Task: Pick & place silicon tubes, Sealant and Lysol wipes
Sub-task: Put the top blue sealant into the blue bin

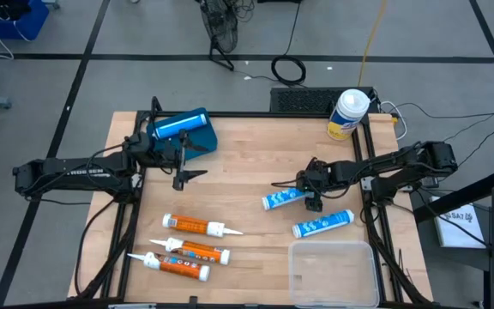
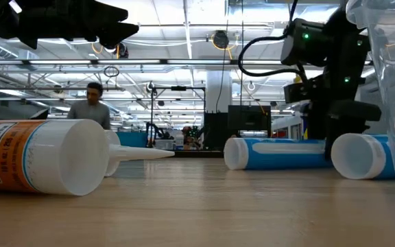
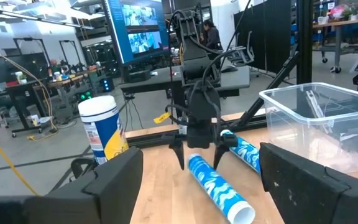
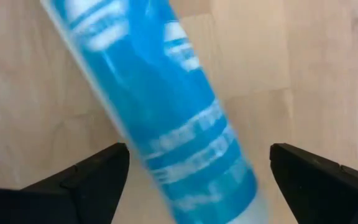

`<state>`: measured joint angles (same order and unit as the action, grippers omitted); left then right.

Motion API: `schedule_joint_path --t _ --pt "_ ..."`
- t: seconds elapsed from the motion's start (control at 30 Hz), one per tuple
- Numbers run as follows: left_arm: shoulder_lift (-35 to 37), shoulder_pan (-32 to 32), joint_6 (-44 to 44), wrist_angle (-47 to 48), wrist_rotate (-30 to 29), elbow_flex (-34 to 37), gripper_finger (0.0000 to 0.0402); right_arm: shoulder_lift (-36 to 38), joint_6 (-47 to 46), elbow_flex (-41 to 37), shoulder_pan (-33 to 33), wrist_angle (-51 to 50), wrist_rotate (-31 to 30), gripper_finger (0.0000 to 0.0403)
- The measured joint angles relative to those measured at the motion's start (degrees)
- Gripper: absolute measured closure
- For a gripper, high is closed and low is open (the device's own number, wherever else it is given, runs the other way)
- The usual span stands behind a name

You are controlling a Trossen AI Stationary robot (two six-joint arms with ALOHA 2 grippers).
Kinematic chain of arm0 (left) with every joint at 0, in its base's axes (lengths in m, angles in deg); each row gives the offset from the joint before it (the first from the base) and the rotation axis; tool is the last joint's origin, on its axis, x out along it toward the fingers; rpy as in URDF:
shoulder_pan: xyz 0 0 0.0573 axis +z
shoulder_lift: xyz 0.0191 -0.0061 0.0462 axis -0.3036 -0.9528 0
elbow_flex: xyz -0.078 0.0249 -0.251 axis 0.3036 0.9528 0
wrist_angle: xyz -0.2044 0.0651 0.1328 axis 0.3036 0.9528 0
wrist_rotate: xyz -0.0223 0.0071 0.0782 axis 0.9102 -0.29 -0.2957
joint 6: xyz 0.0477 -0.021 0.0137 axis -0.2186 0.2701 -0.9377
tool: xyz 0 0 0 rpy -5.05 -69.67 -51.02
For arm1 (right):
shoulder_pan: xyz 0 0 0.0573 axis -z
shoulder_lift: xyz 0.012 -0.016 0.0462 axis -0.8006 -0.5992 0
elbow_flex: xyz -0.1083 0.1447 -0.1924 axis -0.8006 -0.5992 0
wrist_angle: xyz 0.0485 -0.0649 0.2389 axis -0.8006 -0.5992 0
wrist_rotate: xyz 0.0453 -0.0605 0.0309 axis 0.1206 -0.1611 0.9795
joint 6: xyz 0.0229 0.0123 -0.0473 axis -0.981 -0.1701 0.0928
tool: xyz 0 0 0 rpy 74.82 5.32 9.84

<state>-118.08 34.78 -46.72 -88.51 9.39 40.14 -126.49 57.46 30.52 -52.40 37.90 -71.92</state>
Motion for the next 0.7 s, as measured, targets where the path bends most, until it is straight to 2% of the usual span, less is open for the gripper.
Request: schedule_joint_path --t 0.17,0.33,0.47,0.6,0.7 --pt "0.00 0.00 0.00 0.00 0.00 0.00 0.0076 0.00 0.80 0.00 0.06 0.83 0.69 0.0073" --pt "0.00 0.00 -0.02 0.00 0.00 0.00 0.0076 0.00 2.10 0.00 -0.10 1.70 6.56 0.0141" --pt "0.00 0.00 -0.01 0.01 0.00 0.00 0.0083 0.04 1.72 0.00 -0.27 2.33 8.16 0.0193" --pt "0.00 0.00 -0.01 0.00 0.00 -0.02 0.0089 0.04 1.73 0.00 -0.27 2.97 8.01 0.0198" --pt "0.00 0.00 -0.02 0.00 0.00 -0.02 0.0091 0.00 1.49 -0.63 -0.27 5.69 7.84 0.0165"
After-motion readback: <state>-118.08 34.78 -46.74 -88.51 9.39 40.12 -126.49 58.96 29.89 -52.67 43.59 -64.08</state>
